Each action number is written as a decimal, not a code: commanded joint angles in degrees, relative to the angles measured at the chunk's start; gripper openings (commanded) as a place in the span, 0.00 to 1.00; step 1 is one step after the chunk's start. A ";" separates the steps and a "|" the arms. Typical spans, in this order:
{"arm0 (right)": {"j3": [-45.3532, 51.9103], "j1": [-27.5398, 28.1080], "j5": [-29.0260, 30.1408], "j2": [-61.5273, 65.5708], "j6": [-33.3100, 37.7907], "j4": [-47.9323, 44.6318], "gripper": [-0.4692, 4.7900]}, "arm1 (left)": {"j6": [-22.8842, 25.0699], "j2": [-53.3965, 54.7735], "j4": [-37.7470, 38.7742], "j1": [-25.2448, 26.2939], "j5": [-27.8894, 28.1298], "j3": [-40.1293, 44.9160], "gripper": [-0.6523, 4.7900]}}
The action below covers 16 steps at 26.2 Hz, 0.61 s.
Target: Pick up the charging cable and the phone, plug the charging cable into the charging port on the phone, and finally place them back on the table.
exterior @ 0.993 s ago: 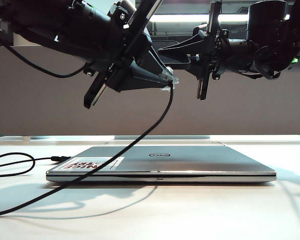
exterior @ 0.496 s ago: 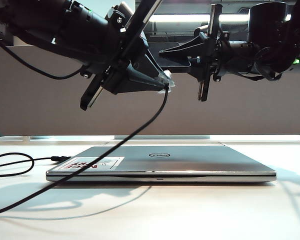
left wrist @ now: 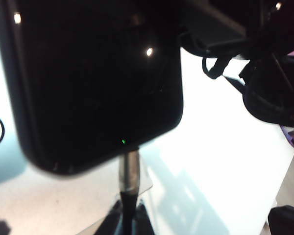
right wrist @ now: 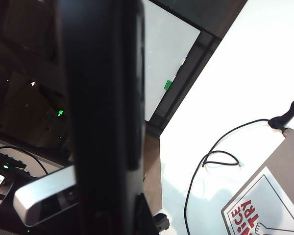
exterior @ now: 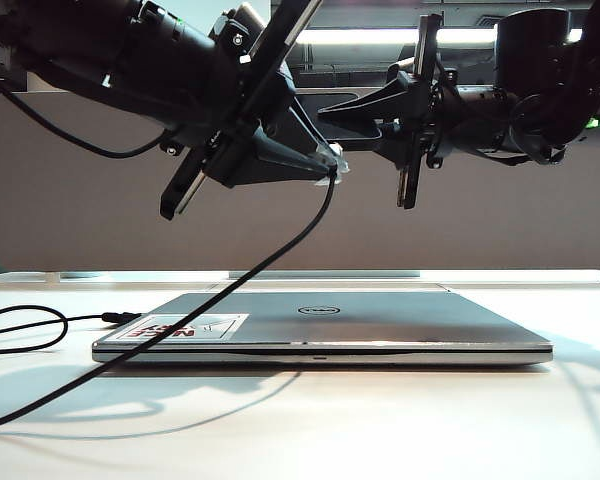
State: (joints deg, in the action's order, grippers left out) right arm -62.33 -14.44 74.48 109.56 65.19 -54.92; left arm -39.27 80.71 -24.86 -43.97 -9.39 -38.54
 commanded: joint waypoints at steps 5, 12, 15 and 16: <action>0.17 -1.29 3.63 -0.44 -0.72 -0.42 0.09 | 0.20 -0.59 -6.08 0.48 2.47 -0.57 0.11; 0.15 -1.27 3.63 -0.44 -0.72 -0.55 0.09 | 0.02 -0.59 -5.27 0.42 2.47 -0.57 0.36; 0.09 -1.25 3.63 -0.46 -0.70 -0.61 0.09 | 0.04 -0.59 -4.66 0.42 2.47 -0.57 0.36; 0.04 -1.18 3.61 -0.46 -0.70 -0.63 0.09 | 0.04 -0.59 -4.44 0.42 2.47 -0.57 0.36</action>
State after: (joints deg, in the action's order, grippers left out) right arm -61.93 -15.40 76.12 109.58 64.75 -54.57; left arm -39.55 80.47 -26.76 -43.72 -8.16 -38.63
